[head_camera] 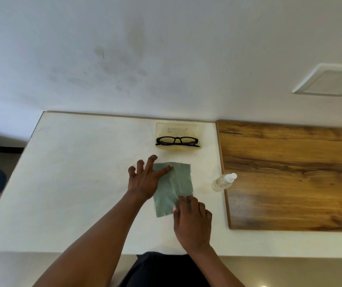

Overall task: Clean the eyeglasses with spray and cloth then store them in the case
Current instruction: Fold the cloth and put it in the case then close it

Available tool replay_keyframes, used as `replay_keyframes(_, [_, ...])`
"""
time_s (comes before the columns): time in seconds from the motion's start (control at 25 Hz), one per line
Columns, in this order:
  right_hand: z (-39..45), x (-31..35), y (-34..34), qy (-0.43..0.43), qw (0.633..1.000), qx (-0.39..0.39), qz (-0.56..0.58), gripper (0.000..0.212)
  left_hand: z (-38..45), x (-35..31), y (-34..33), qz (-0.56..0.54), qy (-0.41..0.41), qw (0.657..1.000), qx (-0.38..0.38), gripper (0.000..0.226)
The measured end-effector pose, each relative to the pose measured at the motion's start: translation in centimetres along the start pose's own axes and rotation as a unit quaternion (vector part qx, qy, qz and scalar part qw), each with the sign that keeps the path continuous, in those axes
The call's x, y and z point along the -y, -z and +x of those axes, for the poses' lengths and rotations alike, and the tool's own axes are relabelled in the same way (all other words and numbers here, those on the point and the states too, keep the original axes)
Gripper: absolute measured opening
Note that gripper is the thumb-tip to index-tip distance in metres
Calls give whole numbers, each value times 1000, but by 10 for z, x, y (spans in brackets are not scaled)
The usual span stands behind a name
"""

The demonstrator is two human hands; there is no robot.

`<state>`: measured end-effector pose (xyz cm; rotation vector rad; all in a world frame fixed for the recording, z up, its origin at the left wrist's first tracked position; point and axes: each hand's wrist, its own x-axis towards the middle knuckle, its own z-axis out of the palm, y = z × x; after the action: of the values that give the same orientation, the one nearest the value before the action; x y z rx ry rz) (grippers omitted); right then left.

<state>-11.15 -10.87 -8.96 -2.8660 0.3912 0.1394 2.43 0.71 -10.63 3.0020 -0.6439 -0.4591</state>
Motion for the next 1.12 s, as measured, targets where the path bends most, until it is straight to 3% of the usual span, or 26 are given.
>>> replay_keyframes(0.12, [17, -14, 4, 19, 999, 4, 35, 40, -5, -3, 0, -55, -9, 997, -48, 65])
replay_keyframes(0.24, [44, -30, 5, 82, 993, 68, 42, 60, -23, 3, -13, -101, -3, 991, -82, 36])
replay_keyframes(0.48, [64, -39, 2, 125, 981, 146, -13, 70, -43, 23, -32, -65, -30, 997, 7, 72])
replay_keyframes(0.76, [48, -39, 1, 58, 991, 119, 0, 66, -34, 40, -23, -28, -84, 991, 97, 87])
replay_keyframes(0.84, [44, -37, 5, 46, 994, 92, 43, 60, -41, 36, -22, -47, -74, 994, 65, 83])
replay_keyframes(1.0, [27, -34, 9, -32, 994, -7, 105, 22, -66, 25, -20, -36, -126, 990, -51, 61])
replay_keyframes(1.12, [17, -34, 8, -125, 982, 30, 135, 21, -79, 22, -23, -2, -176, 978, -115, 41])
